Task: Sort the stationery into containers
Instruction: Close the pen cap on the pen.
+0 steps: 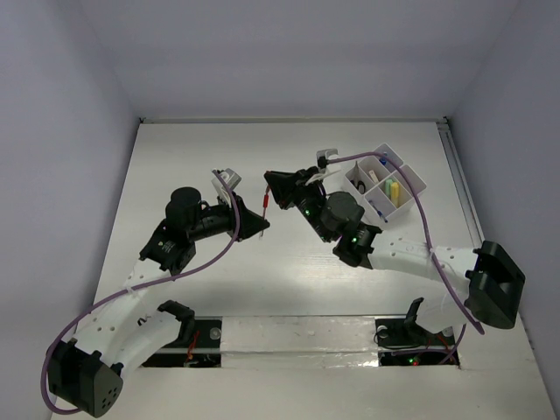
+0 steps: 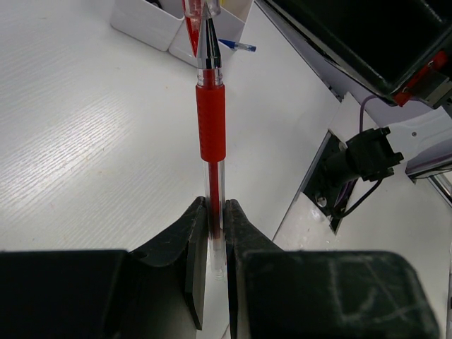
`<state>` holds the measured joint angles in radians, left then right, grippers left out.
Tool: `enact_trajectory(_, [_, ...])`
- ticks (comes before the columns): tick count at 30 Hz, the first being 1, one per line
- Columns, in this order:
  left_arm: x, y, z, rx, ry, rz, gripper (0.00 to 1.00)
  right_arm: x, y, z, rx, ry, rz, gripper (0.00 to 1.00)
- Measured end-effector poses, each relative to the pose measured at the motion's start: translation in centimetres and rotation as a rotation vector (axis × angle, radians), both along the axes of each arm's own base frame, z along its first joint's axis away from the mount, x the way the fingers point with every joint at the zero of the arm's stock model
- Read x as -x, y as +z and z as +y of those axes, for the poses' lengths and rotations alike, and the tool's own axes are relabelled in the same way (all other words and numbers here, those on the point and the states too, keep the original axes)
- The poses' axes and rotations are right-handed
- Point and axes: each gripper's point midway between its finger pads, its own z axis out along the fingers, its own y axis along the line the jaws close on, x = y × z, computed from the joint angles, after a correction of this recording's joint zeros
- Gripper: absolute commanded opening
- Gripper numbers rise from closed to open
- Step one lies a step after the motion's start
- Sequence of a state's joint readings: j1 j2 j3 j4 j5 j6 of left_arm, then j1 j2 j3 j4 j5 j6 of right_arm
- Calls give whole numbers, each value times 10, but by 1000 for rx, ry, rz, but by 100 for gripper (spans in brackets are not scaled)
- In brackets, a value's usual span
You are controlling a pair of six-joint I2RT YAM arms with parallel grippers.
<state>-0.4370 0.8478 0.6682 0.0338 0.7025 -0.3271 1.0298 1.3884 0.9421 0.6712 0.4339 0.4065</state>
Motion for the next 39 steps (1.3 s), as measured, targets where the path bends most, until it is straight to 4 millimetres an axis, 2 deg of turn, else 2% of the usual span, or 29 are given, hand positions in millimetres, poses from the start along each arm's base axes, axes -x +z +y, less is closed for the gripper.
enact_trajectory(16, [-2,6,4,3,31,-27,0,8,9,4,-52,21,-18,0])
enact_trajectory(27, [-1,9,6,6,42,-39,0,16,-1,10,-67,41,-13,0])
enact_trajectory(39, [13,2,7,-5,8,13,0,40,-17,11,-155,49,-10,0])
